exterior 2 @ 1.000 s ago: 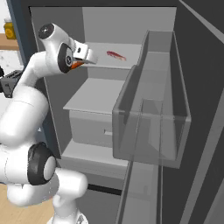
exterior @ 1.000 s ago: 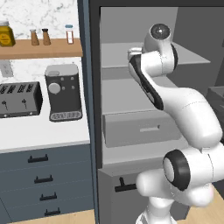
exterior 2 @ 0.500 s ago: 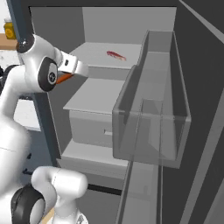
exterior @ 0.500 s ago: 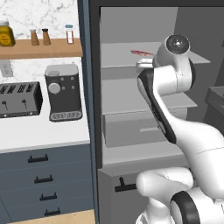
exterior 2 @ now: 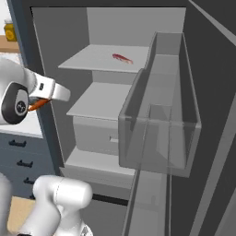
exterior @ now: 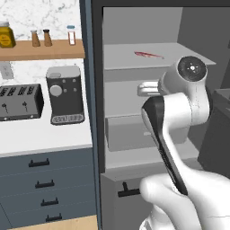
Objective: Place one carrot and one steak in each tupperware on the nearby counter, to pack two identical lunches.
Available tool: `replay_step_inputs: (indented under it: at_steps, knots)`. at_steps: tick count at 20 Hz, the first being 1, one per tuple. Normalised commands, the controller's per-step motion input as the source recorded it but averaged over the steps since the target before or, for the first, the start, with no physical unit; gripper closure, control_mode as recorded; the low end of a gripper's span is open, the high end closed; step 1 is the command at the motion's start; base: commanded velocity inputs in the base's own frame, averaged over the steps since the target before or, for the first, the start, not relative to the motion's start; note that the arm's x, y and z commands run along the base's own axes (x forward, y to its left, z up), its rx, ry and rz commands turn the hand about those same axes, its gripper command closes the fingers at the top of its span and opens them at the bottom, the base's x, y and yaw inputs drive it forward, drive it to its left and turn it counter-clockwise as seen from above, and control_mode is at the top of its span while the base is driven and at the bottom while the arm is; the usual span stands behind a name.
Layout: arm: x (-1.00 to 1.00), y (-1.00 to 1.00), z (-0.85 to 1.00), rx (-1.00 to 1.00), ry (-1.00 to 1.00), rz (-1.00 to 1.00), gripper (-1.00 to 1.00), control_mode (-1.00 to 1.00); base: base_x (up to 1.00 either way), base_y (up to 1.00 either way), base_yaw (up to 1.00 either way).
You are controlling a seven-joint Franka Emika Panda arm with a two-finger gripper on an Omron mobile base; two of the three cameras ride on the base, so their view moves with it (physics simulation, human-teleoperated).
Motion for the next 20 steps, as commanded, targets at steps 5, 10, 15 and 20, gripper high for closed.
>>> replay_step_inputs:
  at_steps: [5, 10, 15, 20]
  knots:
    - [-0.2, 0.15, -0.04, -0.01, 0.01, 0.01, 1.0, 1.0, -0.8, 0.78, 0.02]
    - [0.0, 0.0, 0.0, 0.0, 0.0, 0.0, 1.0, 1.0, -0.68, 1.0, 0.0]
    - [0.0, 0.0, 0.0, 0.0, 0.0, 0.0, 1.0, 1.0, -0.01, 1.0, 0.0]
    - [0.0, 0.0, 0.0, 0.0, 0.0, 0.0, 1.0, 1.0, 0.22, 1.0, 0.0]
